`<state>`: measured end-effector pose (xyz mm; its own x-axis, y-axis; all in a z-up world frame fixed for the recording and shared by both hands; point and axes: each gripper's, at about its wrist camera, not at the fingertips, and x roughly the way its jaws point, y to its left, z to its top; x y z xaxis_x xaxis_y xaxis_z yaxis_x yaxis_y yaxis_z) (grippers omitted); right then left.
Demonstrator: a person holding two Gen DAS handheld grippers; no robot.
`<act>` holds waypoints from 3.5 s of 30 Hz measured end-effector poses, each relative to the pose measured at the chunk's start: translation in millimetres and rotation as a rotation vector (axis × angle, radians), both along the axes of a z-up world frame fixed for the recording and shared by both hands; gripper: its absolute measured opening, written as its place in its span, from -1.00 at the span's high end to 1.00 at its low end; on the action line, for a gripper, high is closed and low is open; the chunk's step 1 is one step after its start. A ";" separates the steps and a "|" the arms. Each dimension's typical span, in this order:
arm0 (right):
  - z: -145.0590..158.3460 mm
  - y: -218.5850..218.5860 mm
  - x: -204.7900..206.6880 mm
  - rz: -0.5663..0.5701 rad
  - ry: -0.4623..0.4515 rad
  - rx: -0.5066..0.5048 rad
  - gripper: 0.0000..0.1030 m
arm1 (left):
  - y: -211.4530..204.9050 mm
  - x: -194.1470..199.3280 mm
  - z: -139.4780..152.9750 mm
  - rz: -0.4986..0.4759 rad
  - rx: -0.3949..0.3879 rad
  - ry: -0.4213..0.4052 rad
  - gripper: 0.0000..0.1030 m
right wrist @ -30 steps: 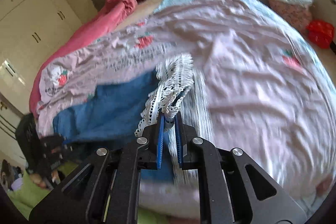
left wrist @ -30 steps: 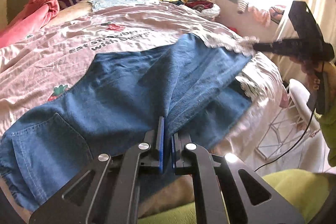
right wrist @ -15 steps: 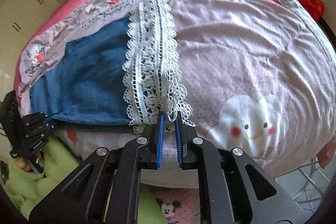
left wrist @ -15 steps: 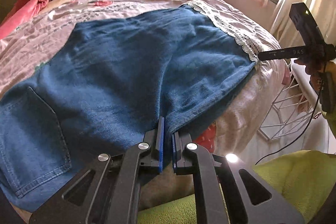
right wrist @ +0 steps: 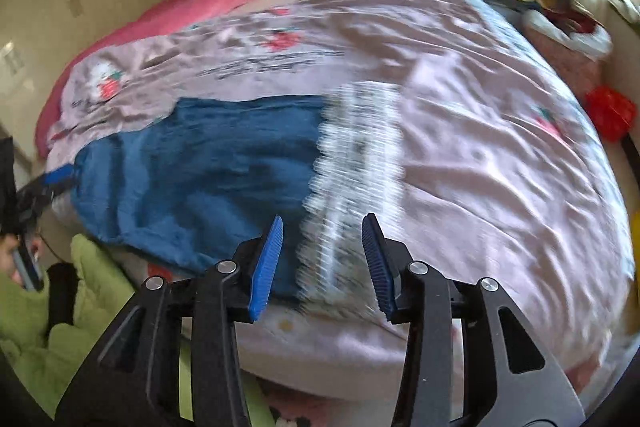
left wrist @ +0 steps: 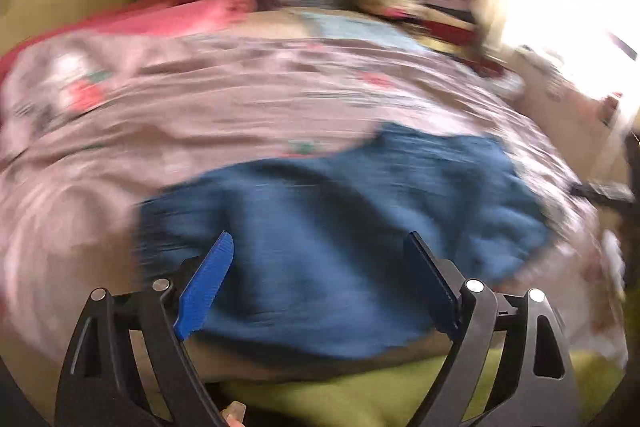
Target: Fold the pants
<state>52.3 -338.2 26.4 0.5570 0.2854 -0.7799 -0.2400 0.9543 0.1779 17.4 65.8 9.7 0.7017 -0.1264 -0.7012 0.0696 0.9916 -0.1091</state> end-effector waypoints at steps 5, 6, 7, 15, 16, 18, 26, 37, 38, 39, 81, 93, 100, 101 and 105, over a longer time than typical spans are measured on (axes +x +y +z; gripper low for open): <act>-29.3 18.0 13.4 0.039 0.075 -0.064 0.33 | 29.2 20.5 -32.2 0.183 0.095 0.103 -0.89; -34.9 16.7 14.5 0.034 0.095 -0.067 0.33 | 28.4 23.0 -36.0 0.163 0.087 0.093 -0.80; -38.7 14.7 14.5 0.028 0.109 -0.069 0.33 | 28.0 24.4 -37.1 0.141 0.053 0.078 -0.14; -50.7 8.5 8.3 0.018 0.132 -0.035 0.32 | 52.3 40.7 -43.5 0.170 -0.008 0.070 0.12; -50.1 9.1 8.9 0.022 0.134 -0.035 0.30 | 51.8 40.8 -47.1 0.165 -0.006 0.082 0.04; -43.0 6.6 9.8 0.032 0.133 -0.009 0.24 | 56.1 34.4 -42.1 0.184 -0.041 0.075 -0.09; 3.7 -31.1 48.5 -0.038 -0.054 0.100 0.13 | 32.0 31.2 34.1 0.091 -0.058 -0.100 -0.40; -45.7 -52.1 143.9 -0.046 0.061 0.140 0.13 | -71.6 140.9 7.1 -0.214 -0.115 0.043 -0.41; -48.5 -51.2 143.4 -0.042 0.067 0.150 0.13 | -79.4 151.6 -1.3 -0.224 -0.116 0.066 -0.41; -50.6 -50.3 143.1 -0.033 0.069 0.160 0.17 | -83.6 157.0 -7.7 -0.230 -0.109 0.080 -0.41; 9.8 -39.4 59.3 0.018 -0.131 -0.038 0.11 | -90.3 99.1 -5.6 -0.196 -0.042 0.005 -0.33; -45.1 38.0 23.2 0.116 0.065 -0.211 0.11 | -23.4 53.7 -42.6 0.036 0.078 0.083 -0.34; -55.7 24.2 3.7 0.043 0.081 -0.192 0.12 | -7.9 57.7 -57.7 0.044 0.050 0.066 -0.31; -57.4 23.7 3.4 0.039 0.077 -0.187 0.12 | -9.0 57.5 -59.2 0.045 0.052 0.066 -0.31; -51.3 20.2 3.3 0.038 0.079 -0.143 0.07 | -13.2 52.1 -52.5 0.032 0.022 0.068 -0.58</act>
